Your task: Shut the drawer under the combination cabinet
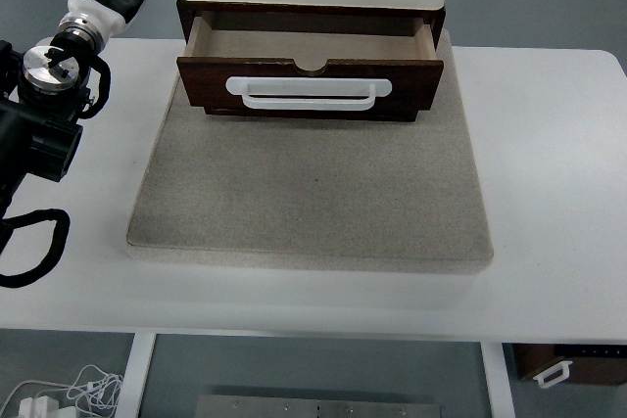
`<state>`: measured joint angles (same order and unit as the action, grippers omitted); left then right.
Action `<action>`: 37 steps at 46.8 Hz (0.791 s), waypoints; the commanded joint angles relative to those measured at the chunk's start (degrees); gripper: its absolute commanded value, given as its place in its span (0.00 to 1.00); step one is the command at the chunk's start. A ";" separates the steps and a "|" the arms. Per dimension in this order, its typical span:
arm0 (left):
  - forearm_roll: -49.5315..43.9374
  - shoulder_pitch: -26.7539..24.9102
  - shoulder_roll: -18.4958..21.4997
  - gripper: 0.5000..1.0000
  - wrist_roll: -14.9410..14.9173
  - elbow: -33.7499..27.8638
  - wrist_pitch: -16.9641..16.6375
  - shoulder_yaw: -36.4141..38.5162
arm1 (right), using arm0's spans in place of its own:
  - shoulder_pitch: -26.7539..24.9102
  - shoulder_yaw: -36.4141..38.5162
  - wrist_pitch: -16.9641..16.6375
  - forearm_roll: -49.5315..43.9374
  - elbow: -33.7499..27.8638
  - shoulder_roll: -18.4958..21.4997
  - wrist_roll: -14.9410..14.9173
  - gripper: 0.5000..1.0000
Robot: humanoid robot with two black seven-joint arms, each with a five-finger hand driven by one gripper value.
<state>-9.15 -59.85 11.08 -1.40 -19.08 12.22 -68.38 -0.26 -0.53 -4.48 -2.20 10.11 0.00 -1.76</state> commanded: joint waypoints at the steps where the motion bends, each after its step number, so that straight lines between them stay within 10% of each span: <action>1: 0.01 0.00 0.00 1.00 0.00 0.00 0.00 0.09 | 0.00 0.00 0.00 0.00 0.00 0.00 0.00 0.90; 37: 0.80 0.26 1.14 1.00 0.61 0.53 2.46 0.35 | 0.00 0.00 0.00 0.00 0.00 0.00 0.00 0.90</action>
<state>-8.40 -59.71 12.20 -0.91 -18.46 13.78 -68.04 -0.26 -0.53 -4.48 -2.20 10.11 0.00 -1.76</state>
